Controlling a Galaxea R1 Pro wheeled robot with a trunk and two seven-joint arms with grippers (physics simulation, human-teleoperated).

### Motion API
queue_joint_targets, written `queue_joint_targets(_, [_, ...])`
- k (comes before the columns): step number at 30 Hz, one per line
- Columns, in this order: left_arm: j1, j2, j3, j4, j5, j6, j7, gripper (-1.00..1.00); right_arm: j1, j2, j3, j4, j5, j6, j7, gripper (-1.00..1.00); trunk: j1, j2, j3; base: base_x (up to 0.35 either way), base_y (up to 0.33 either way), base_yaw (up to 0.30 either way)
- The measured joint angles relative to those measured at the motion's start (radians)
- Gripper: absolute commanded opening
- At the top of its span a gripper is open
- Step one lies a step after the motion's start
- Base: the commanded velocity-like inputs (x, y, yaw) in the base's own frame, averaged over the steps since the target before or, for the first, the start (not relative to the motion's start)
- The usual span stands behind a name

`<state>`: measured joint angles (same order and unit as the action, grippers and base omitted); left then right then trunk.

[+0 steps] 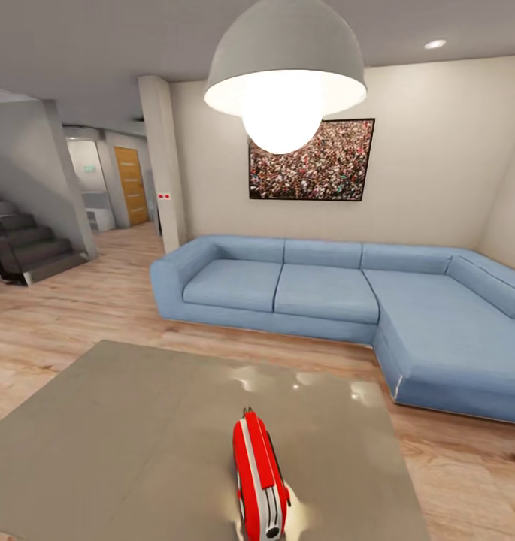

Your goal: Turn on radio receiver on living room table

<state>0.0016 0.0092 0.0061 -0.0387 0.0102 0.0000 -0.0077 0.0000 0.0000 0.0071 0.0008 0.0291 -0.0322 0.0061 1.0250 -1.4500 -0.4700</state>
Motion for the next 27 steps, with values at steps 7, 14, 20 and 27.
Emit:
queue_joint_targets(7, [0.000,0.000,0.000,0.000,0.000,0.000,0.000,1.00,0.000,0.000,0.000,0.000,0.000,0.000,0.000,1.00,0.000,0.000,0.000,0.197,0.132,0.000])
queue_joint_targets(14, [0.000,-0.001,0.000,-0.001,-0.001,-0.002,0.000,1.00,0.000,0.000,0.000,0.000,0.000,0.000,0.000,1.00,0.000,0.000,0.000,0.079,0.010,0.000])
queue_joint_targets(20, [0.000,-0.002,0.000,-0.001,-0.001,0.000,0.000,1.00,0.000,0.000,0.000,0.000,0.000,0.000,0.000,1.00,0.000,0.000,0.000,0.284,0.001,0.000])
queue_joint_targets(27, [0.000,-0.002,0.000,-0.001,-0.001,-0.001,0.000,1.00,0.000,0.000,0.000,-0.001,0.000,0.000,0.000,1.00,0.000,0.000,0.000,0.285,0.000,0.000])
